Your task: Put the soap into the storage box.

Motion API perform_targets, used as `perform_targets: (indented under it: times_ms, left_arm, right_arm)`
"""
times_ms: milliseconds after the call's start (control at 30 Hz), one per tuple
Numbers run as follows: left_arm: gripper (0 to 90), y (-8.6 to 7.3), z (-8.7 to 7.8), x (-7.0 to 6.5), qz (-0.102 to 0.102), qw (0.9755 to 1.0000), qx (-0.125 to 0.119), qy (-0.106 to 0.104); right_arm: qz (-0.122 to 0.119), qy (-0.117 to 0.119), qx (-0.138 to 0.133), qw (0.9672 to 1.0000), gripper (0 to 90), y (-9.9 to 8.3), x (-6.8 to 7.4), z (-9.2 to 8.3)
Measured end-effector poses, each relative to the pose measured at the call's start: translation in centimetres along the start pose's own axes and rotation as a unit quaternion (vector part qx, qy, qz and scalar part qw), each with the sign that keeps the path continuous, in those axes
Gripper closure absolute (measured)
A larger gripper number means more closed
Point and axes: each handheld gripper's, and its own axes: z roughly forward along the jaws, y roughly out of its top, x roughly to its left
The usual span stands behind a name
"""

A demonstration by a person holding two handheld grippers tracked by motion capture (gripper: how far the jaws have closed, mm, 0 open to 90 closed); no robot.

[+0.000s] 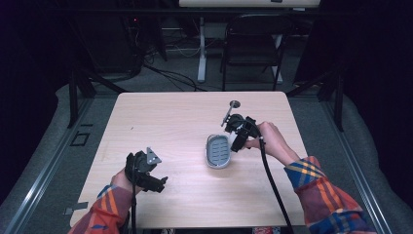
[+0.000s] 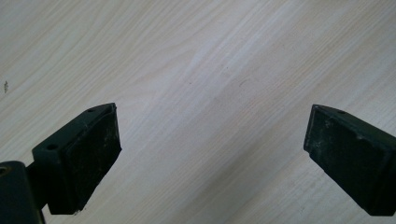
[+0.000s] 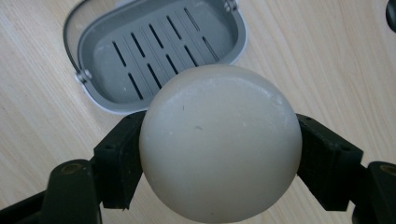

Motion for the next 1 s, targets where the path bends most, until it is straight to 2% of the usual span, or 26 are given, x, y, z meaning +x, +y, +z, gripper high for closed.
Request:
perform_targets:
  times_ms: [200,500,1000]
  left_arm:
    - [3.7,0.0,0.0,0.0,0.0,1.0,0.0,-0.001]
    - [3.7,0.0,0.0,0.0,0.001,1.0,-0.001,-0.002]
    - [3.8,-0.1,0.0,0.0,0.001,1.0,0.0,-0.002]
  right_arm:
    - [-0.013,0.0,0.008,0.9999,24.2,1.4,0.3,-0.1]
    - [-0.029,0.01,0.013,0.9995,24.2,3.5,1.0,1.0]
    - [-0.039,0.016,0.026,0.9988,24.2,5.1,1.4,2.5]
